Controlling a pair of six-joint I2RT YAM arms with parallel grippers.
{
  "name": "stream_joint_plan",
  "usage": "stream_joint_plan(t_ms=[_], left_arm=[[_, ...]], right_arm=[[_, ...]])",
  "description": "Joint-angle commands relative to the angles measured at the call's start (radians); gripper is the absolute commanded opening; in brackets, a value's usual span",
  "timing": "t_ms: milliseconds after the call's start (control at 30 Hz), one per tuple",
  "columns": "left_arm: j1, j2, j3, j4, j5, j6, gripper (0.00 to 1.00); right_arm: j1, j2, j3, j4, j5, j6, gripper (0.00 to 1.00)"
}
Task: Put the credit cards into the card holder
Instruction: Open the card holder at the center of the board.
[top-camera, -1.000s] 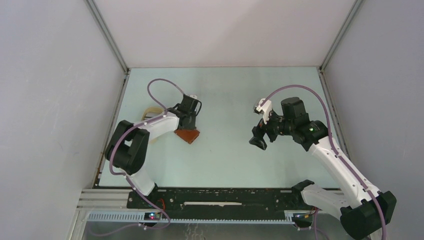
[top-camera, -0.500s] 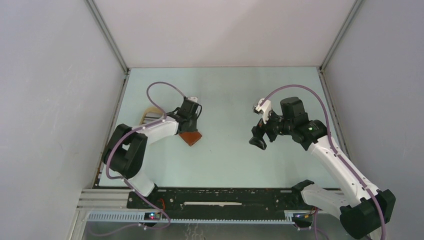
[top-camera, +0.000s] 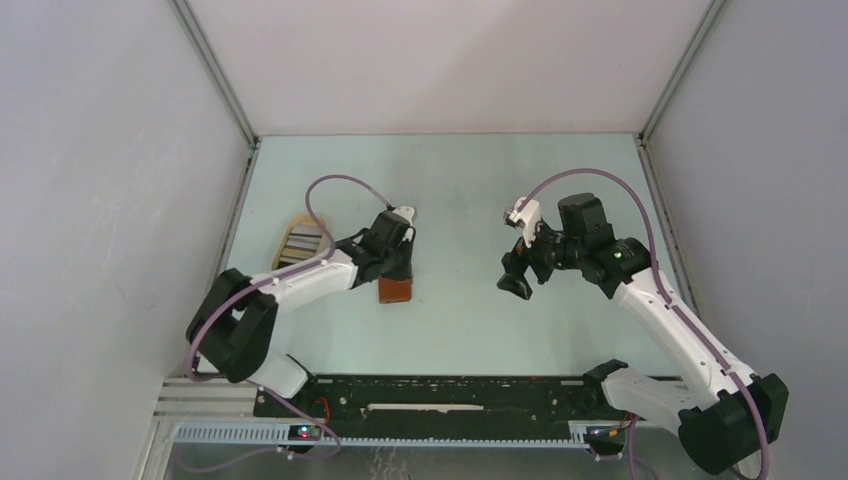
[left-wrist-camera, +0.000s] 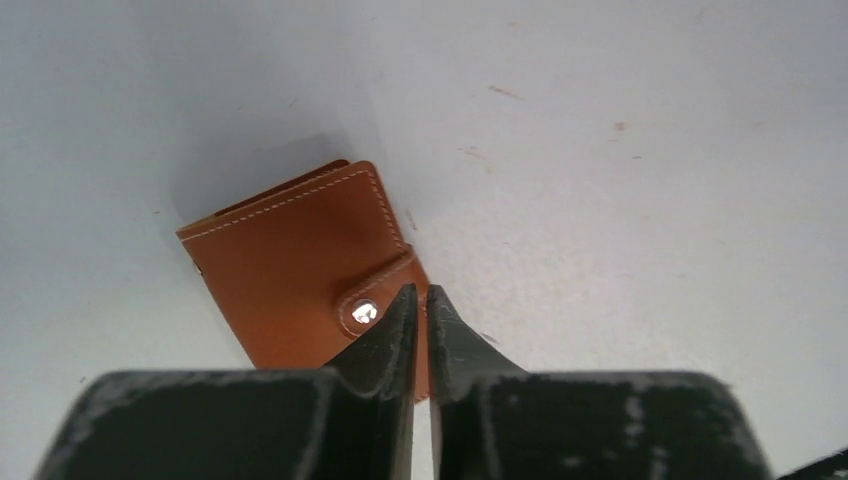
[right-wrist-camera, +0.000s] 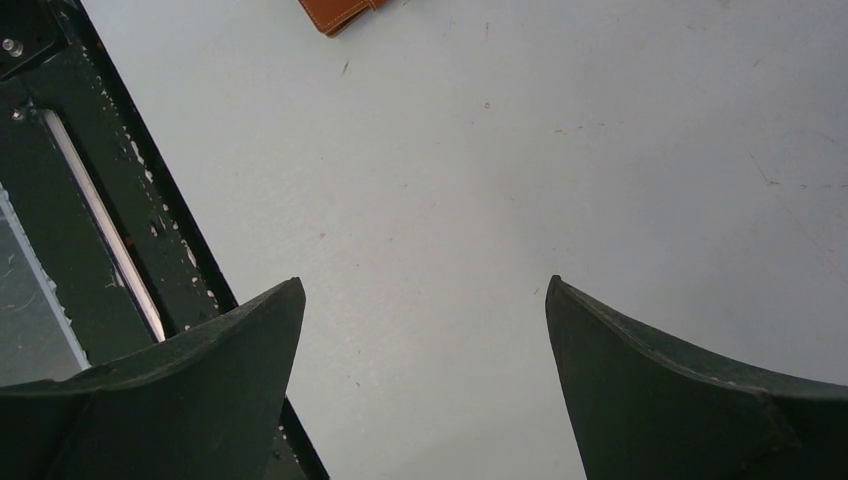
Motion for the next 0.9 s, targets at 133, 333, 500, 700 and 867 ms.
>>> stream_joint_plan(t_ms=[133,333,500,700,867], left_arm=[[-0.008,-0.268,-0.131,0.106,0.01,-0.075,0.34],[0.001,-0.507,-0.372,0.263,-0.056,-0.145,0.62],[0.118,-0.597,-0.566,0.486,0.083,-0.272,0.64],[0.211,-0.623,-0.686,0.6,0.152,-0.382,0.54],[0.26,-0.616,-0.743,0.619,0.116,-0.418,0.45]], right_arm=[[0.008,0.026,-0.001,-0.013,-0.073,-0.015,1.0],[0.013,0.054,-0.006,0.01,-0.18,-0.003,1.0],[0.084,0.129,0.031,0.075,-0.161,0.039,1.0],[0.279,0.405,0.251,0.069,0.017,0.119,0.93],[0.373,0.657,0.485,0.039,0.13,0.201,0.74]])
